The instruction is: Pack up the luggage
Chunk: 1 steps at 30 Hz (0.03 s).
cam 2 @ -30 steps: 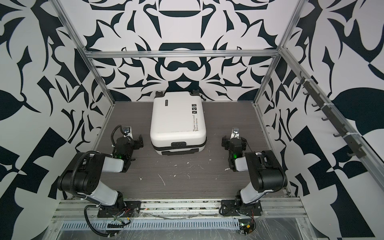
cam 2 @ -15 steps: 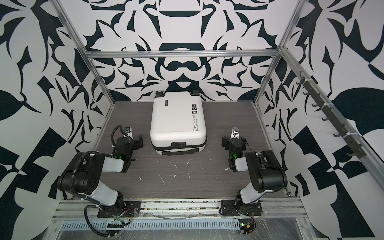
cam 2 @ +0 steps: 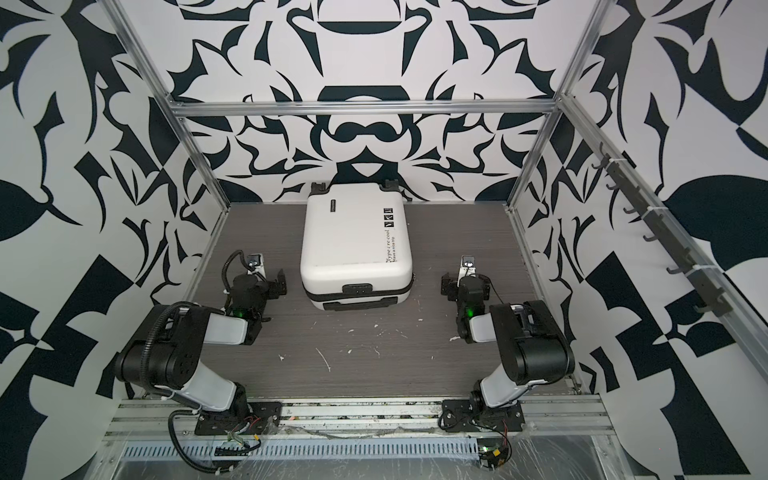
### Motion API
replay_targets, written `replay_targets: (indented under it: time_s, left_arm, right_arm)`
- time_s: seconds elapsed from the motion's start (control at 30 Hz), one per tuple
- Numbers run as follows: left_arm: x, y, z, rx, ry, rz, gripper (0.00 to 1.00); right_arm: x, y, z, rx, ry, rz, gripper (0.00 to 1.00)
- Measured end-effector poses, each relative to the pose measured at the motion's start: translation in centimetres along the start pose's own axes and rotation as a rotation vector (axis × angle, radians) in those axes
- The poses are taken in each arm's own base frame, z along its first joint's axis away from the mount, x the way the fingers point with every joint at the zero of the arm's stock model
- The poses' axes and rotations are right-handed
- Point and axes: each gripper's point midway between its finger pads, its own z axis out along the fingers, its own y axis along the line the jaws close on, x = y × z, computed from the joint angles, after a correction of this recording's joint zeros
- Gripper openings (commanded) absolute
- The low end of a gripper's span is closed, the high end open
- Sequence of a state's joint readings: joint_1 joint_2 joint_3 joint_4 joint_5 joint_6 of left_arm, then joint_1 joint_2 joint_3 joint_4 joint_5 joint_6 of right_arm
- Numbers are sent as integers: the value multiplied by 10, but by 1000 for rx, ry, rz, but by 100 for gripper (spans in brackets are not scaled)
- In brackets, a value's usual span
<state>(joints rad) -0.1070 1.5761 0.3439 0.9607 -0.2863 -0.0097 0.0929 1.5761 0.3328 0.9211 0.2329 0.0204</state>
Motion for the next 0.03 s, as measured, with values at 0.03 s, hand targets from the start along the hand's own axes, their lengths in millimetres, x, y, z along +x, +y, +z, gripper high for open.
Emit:
replay_targets:
  time_s: [0.03]
  left_arm:
    - [0,0,0,-1,0,0,100]
  right_arm:
    - [0,1,0,-3,1,-2,99]
